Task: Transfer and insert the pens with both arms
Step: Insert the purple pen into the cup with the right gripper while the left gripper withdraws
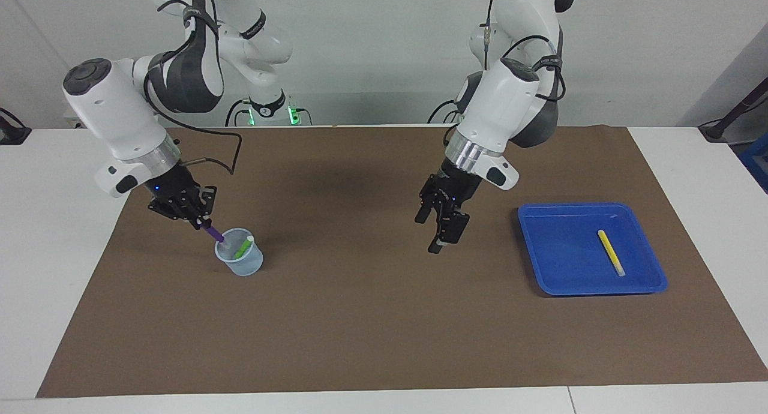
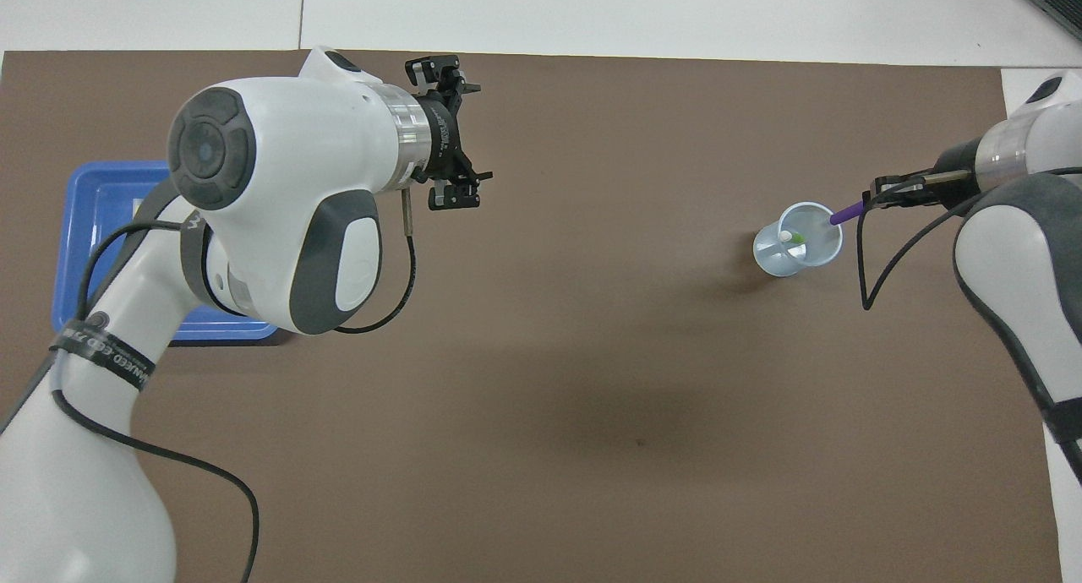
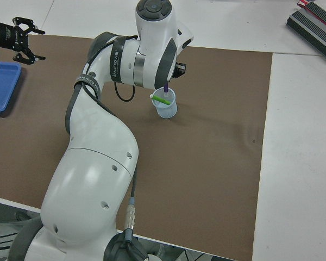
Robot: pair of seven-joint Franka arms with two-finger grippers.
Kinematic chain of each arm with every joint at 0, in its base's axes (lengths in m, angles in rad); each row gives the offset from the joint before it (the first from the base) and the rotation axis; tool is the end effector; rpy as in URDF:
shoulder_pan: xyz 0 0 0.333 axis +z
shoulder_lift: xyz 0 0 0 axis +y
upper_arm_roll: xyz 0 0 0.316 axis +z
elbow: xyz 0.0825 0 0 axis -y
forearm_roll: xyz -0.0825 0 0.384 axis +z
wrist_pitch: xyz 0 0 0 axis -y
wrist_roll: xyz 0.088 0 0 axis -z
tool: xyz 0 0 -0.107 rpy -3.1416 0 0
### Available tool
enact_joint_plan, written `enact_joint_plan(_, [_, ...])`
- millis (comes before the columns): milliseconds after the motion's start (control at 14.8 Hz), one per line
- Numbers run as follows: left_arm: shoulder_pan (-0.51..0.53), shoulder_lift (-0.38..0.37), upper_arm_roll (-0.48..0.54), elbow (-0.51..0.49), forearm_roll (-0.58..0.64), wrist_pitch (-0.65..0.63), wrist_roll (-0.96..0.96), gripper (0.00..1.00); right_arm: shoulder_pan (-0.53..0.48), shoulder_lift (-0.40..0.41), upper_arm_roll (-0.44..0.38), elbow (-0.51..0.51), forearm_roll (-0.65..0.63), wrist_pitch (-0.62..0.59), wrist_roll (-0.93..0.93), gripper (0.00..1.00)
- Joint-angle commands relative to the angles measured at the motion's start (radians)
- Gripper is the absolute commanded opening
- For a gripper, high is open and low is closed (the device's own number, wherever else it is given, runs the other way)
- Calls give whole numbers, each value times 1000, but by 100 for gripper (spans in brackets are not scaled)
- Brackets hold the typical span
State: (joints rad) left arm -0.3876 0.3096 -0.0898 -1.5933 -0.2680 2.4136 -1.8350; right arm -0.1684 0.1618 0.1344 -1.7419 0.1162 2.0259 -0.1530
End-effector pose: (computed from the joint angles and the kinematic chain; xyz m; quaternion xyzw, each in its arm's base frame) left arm 0.6191 -0.3130 0.5123 0.6950 0.6627 -0.0126 0.2788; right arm 0.6222 -0.0190 0.4900 -0.9954 -0.0355 -0.0672 0.0583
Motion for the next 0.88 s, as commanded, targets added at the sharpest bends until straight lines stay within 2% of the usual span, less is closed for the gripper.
enact_joint_plan(0, [64,-52,-7,-57,7,-69,123,100,7,40,5,13,-33,48,-7,0])
enact_joint_plan(202, [119,-69,-7,-83,7,-112,323,100,9,62,7,-23,-44,97,23,0])
enact_joint_plan(270, [145,-78,-7,-95,7,-131,406,100,9,62,7,-43,-46,115,26,17])
enact_joint_plan(337, [179,-82,-8,-108,7,-152,484,100,9,62,7,-50,-46,122,39,48])
enact_joint_plan(405, [211,-93,-10,-120,6,-171,570,100,7,62,7,-44,-46,110,61,70])
enact_joint_plan(472, [231,-96,-8,-129,6,-189,651,100,9,62,5,-38,-46,102,67,100])
enact_joint_plan(607, [281,-109,-8,-139,6,-240,845,100,9,55,4,-18,-56,64,70,100])
enact_joint_plan(809, [338,-119,-7,-157,6,-272,1090,100,-3,15,4,79,-92,-94,69,100])
